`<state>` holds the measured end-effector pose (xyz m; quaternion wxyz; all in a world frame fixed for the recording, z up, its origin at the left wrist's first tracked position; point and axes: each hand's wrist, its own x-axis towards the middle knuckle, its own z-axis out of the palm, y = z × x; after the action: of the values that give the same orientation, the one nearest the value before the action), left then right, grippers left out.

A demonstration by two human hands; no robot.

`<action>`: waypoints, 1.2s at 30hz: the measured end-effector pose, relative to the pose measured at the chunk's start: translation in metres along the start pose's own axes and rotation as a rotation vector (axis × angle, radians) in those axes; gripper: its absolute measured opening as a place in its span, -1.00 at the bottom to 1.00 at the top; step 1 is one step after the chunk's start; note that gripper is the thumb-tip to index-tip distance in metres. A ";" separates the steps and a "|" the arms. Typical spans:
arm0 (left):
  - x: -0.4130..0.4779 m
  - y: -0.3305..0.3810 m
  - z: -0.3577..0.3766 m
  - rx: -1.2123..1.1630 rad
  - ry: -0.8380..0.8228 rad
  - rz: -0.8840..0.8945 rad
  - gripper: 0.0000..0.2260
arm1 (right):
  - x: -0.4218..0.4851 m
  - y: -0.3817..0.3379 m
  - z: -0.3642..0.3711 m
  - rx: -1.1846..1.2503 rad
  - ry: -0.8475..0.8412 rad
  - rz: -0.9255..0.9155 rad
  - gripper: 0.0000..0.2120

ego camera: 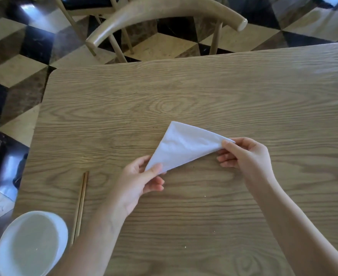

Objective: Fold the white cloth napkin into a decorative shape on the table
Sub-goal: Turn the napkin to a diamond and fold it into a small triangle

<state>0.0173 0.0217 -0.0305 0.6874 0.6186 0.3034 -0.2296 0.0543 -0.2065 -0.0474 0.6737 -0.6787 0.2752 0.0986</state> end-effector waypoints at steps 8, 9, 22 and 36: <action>-0.005 -0.008 -0.013 0.400 0.375 0.184 -0.83 | -0.010 0.007 -0.003 -0.915 0.171 -0.376 -0.85; -0.006 -0.010 -0.014 0.658 0.536 0.358 -0.79 | -0.012 0.005 -0.001 -0.901 0.205 -0.484 -0.80; 0.053 -0.044 0.042 1.366 0.531 0.733 -0.54 | 0.023 0.029 0.069 -1.324 -0.295 -1.006 -0.43; 0.040 -0.047 0.017 1.468 0.456 0.679 -0.46 | 0.025 0.030 0.007 -1.374 -0.186 -0.910 -0.51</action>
<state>0.0153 0.0015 -0.0911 0.0641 0.9978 0.0058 -0.0188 0.0616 -0.2034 -0.0858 0.1030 -0.9732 -0.2049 0.0182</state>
